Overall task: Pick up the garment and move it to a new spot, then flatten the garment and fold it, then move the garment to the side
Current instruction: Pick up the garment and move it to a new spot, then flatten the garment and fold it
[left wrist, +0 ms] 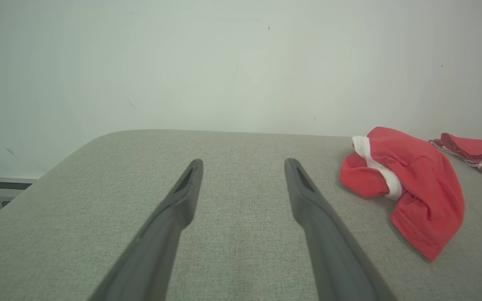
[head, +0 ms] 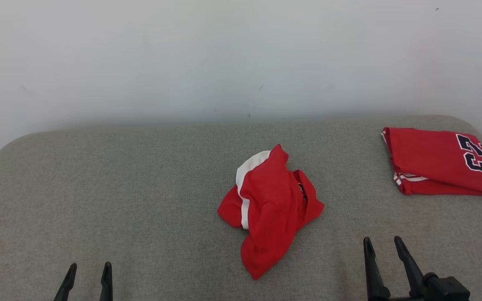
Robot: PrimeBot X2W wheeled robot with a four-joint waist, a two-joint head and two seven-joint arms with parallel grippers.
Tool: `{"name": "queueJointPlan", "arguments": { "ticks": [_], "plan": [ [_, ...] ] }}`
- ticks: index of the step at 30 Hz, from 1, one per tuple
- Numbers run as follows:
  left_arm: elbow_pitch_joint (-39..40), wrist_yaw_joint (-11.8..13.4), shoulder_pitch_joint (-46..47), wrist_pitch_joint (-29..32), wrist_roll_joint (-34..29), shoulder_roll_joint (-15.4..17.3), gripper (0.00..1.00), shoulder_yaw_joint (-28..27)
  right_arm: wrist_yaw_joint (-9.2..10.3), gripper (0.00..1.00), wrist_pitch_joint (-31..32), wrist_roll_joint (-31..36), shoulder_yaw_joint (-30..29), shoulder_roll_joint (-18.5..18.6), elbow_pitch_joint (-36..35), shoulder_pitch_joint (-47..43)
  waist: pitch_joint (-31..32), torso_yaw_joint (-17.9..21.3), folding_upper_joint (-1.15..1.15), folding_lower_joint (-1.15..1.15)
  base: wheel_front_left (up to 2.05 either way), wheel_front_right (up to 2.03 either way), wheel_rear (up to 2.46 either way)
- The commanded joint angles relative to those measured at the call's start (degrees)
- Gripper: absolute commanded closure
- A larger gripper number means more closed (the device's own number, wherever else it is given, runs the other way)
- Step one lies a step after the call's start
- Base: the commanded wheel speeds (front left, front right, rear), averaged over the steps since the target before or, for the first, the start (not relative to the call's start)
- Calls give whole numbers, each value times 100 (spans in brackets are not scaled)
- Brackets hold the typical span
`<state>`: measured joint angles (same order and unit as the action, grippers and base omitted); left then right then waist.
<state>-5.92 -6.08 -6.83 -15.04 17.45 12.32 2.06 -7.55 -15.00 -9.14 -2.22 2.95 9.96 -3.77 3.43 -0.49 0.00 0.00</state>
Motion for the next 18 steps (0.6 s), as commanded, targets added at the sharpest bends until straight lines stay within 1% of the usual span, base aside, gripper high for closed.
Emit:
{"name": "queueJointPlan", "arguments": {
  "ticks": [1, 18],
  "plan": [
    [-23, -31, -14, -18, -45, -32, 0, -28, 15, 0, -23, 40, 11, -15, 14, -44, -2, 0, 0, 0, 0, 0, 0],
    [-149, -132, 27, -18, -209, -166, 0, -175, 15, 0, -23, 66, 13, -9, 68, -30, -20, -8, 0, 0, 0, 0, 0]
  ]
}}
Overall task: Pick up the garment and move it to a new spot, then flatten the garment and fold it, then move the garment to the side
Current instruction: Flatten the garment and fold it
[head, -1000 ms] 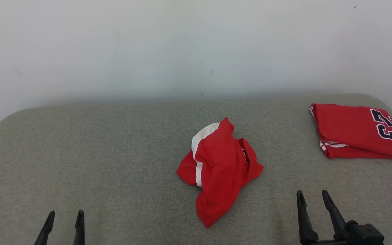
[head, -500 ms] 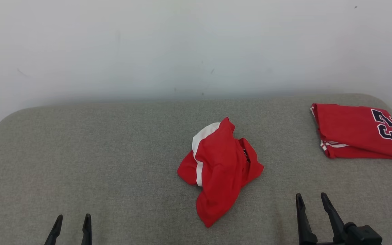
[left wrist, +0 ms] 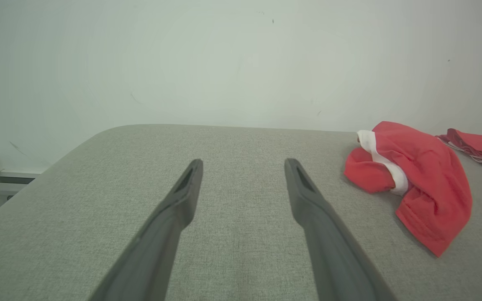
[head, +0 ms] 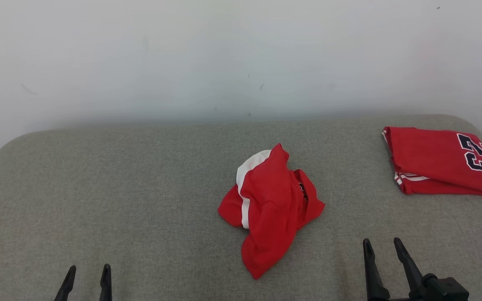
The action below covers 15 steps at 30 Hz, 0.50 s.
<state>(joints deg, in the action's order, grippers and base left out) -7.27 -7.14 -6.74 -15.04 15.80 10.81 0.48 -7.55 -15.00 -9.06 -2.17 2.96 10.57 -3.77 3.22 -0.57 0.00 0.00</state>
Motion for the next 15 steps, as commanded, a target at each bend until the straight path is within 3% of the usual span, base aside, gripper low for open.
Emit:
{"name": "queueJointPlan", "arguments": {
  "ticks": [1, 15],
  "plan": [
    [-18, -31, 20, -18, -49, -20, 0, -23, 15, 0, -23, 60, 6, -10, 10, -33, 2, 0, 0, 0, 0, 0, 0],
    [-36, -33, 6, -18, -93, -71, 0, -85, 15, 0, -23, 63, 2, -12, 26, -51, 8, -3, 0, 0, 0, 0, 0]
  ]
}}
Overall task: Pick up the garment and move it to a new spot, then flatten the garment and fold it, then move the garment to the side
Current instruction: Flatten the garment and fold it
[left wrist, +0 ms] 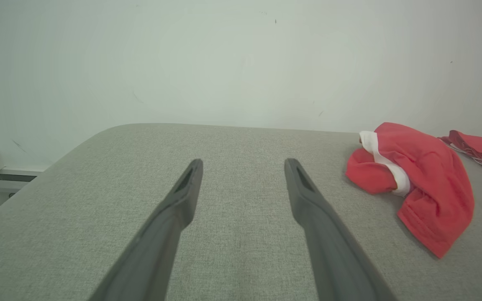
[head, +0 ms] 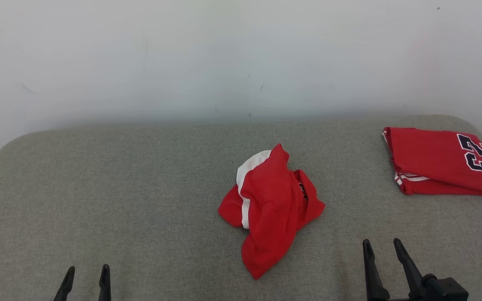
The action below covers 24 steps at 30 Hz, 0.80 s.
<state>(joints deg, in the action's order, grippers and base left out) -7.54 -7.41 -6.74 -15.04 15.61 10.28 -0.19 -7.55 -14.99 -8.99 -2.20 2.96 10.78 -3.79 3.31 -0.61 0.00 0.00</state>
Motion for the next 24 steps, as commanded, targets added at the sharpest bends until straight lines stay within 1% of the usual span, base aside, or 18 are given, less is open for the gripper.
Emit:
{"name": "queueJointPlan", "arguments": {
  "ticks": [1, 6, 11, 16, 21, 24],
  "plan": [
    [-14, -6, 3, -18, -75, -20, 0, -23, 15, 0, -24, 59, 4, -12, 5, -45, -3, 3, 0, 0, 0, 0, 0],
    [-40, -8, 80, -18, -90, -46, 0, -32, 15, 0, -24, 65, 3, -13, 14, -37, -5, 13, 0, 0, 0, 0, 0],
    [-61, -5, 271, -18, -83, -26, 0, 133, 15, 0, -24, 50, 11, -13, 35, -6, -28, 26, 0, 0, 0, 0, 0],
    [-214, -2, 790, -18, -42, 102, 0, 580, 16, 0, -24, 23, 49, -14, 65, 64, -102, 93, 0, 0, 0, 0, 0],
    [-530, -2, 1616, -18, 190, 313, 0, 945, 16, 0, -25, -4, 153, -13, 110, 206, -256, 346, 0, 0, 0, 0, 0],
    [-798, -3, 2091, 37, 379, 534, 0, 1157, 16, 0, -25, -78, 257, -15, 143, 339, -383, 653, 0, 0, 0, 0, 0]
  ]
}}
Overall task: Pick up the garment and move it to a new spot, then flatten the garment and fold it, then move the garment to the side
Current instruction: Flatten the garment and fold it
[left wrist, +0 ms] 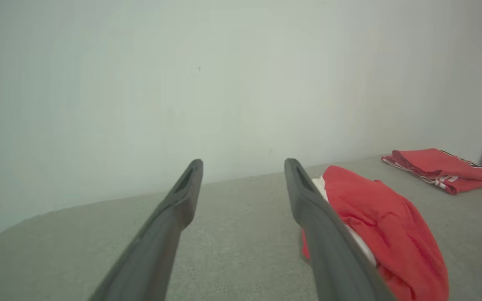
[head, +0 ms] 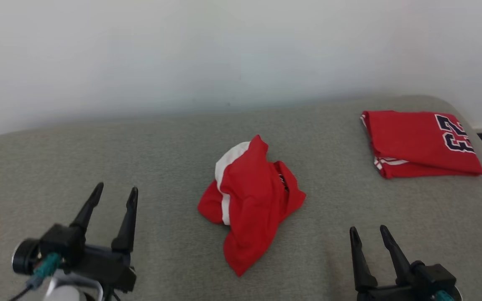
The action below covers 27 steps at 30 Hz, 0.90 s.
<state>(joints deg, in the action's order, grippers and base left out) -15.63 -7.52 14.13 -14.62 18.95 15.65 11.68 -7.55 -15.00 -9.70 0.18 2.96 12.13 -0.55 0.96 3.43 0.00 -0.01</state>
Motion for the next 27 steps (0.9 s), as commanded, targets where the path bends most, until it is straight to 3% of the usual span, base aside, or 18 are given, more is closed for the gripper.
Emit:
{"name": "queueJointPlan", "arguments": {
  "ticks": [1, 11, 18, 27],
  "plan": [
    [-62, 8, 169, 29, 103, 75, 0, 73, 16, 0, -23, -45, 32, -14, 15, 53, -190, 351, 0, 1, 0, 0, 0],
    [-629, 9, 1697, 672, 1136, 1108, 0, 1008, 16, 0, -13, -406, 71, -15, 13, 392, -781, 1372, 0, 1, 0, 0, 0],
    [-962, 10, 2558, 1059, 1655, 1539, 0, 1882, 16, 0, -13, -618, 159, -18, 6, 534, -1151, 1814, 0, 1, 0, 0, 0],
    [-1528, 11, 3440, 1439, 2307, 1858, 0, 2893, 16, 0, -12, -887, 310, -21, -2, 715, -1623, 2173, 0, 1, 0, 0, 0]
  ]
}}
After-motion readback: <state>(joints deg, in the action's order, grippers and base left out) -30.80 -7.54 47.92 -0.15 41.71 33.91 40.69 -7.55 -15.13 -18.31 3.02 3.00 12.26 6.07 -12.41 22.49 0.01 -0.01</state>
